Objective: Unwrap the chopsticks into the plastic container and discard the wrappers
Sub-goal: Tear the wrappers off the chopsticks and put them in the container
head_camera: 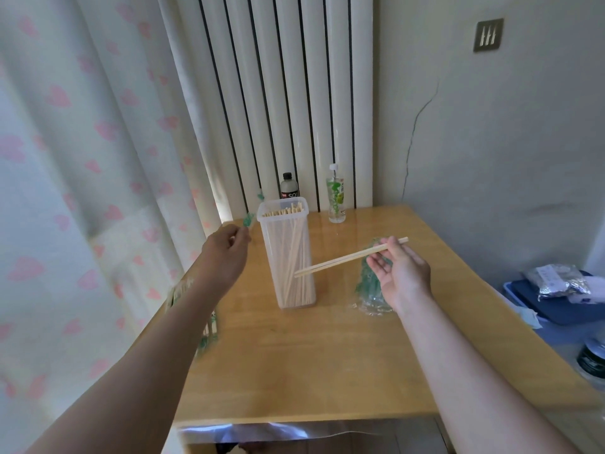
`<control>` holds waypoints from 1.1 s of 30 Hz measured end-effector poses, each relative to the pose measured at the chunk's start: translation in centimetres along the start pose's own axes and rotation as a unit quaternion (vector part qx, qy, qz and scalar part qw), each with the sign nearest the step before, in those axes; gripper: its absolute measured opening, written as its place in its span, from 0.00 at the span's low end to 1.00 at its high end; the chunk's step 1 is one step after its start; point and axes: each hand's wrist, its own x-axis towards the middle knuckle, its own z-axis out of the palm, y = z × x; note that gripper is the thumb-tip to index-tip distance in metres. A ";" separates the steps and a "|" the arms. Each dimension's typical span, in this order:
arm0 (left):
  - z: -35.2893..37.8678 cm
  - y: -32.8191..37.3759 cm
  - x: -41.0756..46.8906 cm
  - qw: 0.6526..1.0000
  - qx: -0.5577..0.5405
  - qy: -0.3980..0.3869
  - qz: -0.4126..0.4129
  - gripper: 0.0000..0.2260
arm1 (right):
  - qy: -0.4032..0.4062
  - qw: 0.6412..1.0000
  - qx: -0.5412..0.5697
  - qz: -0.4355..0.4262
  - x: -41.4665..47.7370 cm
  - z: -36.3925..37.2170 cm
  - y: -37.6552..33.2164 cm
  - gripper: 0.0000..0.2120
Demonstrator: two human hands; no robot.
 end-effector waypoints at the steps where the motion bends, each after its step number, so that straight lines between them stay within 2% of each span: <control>1: 0.1 0.5 -0.1 1.000 -0.009 -0.001 0.006 0.14 | -0.006 1.000 -0.007 -0.006 -0.2 0.4 -0.1 0.07; 4: 0.4 1.5 -0.3 0.999 -0.028 -0.004 0.022 0.17 | -0.034 0.999 -0.022 -0.026 -0.8 2.1 -0.6 0.07; 8: 0.3 2.4 0.1 0.998 -0.060 -0.011 0.001 0.17 | -0.072 0.993 -0.054 -0.076 -1.0 6.0 -2.4 0.07; 14: -0.7 3.3 0.9 0.992 -0.119 -0.020 -0.029 0.10 | -0.072 0.956 -0.149 -0.242 0.0 13.7 -5.2 0.10; 17: -1.3 3.2 1.3 0.990 -0.136 -0.012 -0.034 0.10 | -0.059 0.913 -0.199 -0.351 0.3 16.5 -6.4 0.10; 20: -1.7 2.9 1.5 0.989 -0.145 -0.008 -0.038 0.10 | -0.080 0.845 -0.297 -0.437 0.6 17.9 -5.6 0.02; 23: -1.8 2.5 1.5 0.988 -0.152 -0.008 -0.039 0.10 | -0.127 0.762 -0.416 -0.480 0.2 18.2 -3.3 0.13; 26: -1.7 2.0 1.3 0.985 -0.168 -0.016 -0.044 0.10 | -0.179 0.700 -0.499 -0.477 -0.1 18.1 -0.9 0.12; 30: -1.6 1.4 0.8 0.983 -0.174 -0.037 -0.042 0.11 | -0.234 0.671 -0.557 -0.430 0.1 17.5 1.1 0.07; 31: -1.6 1.3 0.7 0.983 -0.175 -0.039 -0.041 0.11 | -0.248 0.651 -0.581 -0.420 0.4 17.3 1.5 0.06; 33: -1.6 1.0 0.6 0.983 -0.175 -0.043 -0.039 0.11 | -0.277 0.604 -0.638 -0.389 1.0 17.0 2.0 0.11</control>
